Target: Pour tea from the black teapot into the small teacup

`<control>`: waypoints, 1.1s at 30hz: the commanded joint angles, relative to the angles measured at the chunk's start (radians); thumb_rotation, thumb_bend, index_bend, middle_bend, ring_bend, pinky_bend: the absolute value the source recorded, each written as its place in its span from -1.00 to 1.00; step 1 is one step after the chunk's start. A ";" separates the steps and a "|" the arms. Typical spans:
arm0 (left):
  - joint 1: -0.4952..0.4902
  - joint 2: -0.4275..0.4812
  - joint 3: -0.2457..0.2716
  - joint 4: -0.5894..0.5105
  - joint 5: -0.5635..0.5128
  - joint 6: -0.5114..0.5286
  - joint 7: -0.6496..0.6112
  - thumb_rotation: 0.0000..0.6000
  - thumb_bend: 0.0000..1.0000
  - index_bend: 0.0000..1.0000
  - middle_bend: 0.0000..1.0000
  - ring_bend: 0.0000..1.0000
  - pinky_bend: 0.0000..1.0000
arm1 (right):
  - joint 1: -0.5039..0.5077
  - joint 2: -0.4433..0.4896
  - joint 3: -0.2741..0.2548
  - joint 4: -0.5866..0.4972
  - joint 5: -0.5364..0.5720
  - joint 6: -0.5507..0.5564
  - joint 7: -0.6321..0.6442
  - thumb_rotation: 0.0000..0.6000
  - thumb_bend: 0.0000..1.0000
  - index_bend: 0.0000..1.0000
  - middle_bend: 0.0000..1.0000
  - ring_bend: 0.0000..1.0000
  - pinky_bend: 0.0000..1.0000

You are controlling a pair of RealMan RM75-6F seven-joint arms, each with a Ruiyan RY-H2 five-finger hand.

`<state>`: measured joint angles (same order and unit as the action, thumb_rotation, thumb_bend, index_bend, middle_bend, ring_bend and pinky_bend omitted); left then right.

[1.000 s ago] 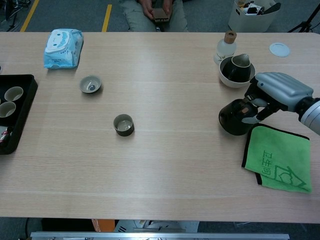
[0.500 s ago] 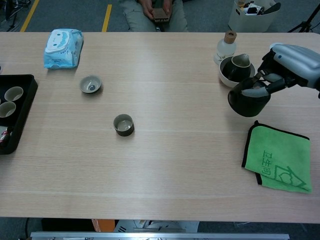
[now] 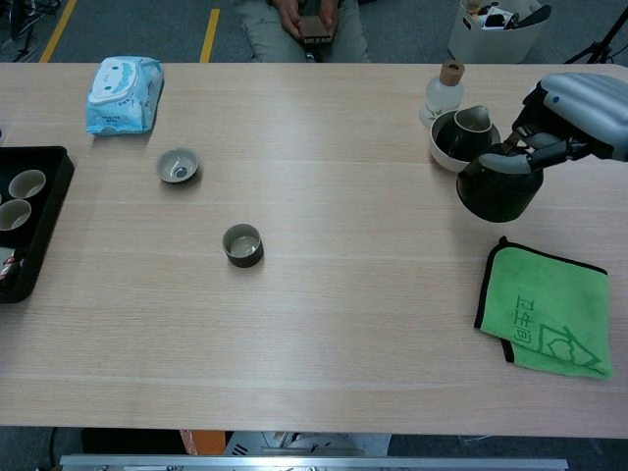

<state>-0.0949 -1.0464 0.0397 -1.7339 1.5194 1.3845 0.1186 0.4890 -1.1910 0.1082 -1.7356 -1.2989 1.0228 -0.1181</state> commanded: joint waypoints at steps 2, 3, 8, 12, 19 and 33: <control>-0.001 0.001 0.000 0.002 0.002 0.000 -0.005 1.00 -0.22 -0.59 -0.68 -0.62 -0.67 | 0.000 0.005 0.001 -0.004 -0.002 0.005 -0.005 0.06 -0.34 1.00 1.00 0.99 -0.60; -0.001 0.001 0.001 0.002 0.003 -0.001 -0.007 1.00 -0.22 -0.59 -0.68 -0.62 -0.67 | 0.000 0.007 0.001 -0.005 -0.001 0.006 -0.008 0.06 -0.33 1.00 1.00 0.99 -0.60; -0.004 0.002 0.003 0.004 0.012 -0.001 -0.017 1.00 -0.22 -0.59 -0.68 -0.62 -0.67 | 0.001 0.011 0.002 -0.009 -0.002 0.016 -0.020 0.15 -0.28 1.00 1.00 0.99 -0.60; -0.005 0.002 0.004 0.006 0.015 -0.002 -0.021 1.00 -0.22 -0.59 -0.68 -0.62 -0.67 | 0.000 0.014 0.004 -0.007 -0.001 0.029 -0.037 0.22 -0.21 1.00 1.00 0.99 -0.60; -0.009 0.001 0.005 0.007 0.020 -0.006 -0.026 1.00 -0.22 -0.59 -0.68 -0.62 -0.69 | 0.000 0.021 0.006 -0.008 -0.002 0.042 -0.059 0.31 -0.21 1.00 1.00 0.98 -0.60; -0.037 -0.005 -0.008 0.027 0.006 -0.041 -0.026 1.00 -0.22 -0.59 -0.68 -0.62 -0.69 | -0.007 0.031 0.009 -0.005 0.006 0.066 -0.082 0.38 -0.38 1.00 0.99 0.96 -0.59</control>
<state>-0.1298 -1.0511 0.0331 -1.7087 1.5256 1.3454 0.0935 0.4823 -1.1608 0.1167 -1.7404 -1.2933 1.0874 -0.2006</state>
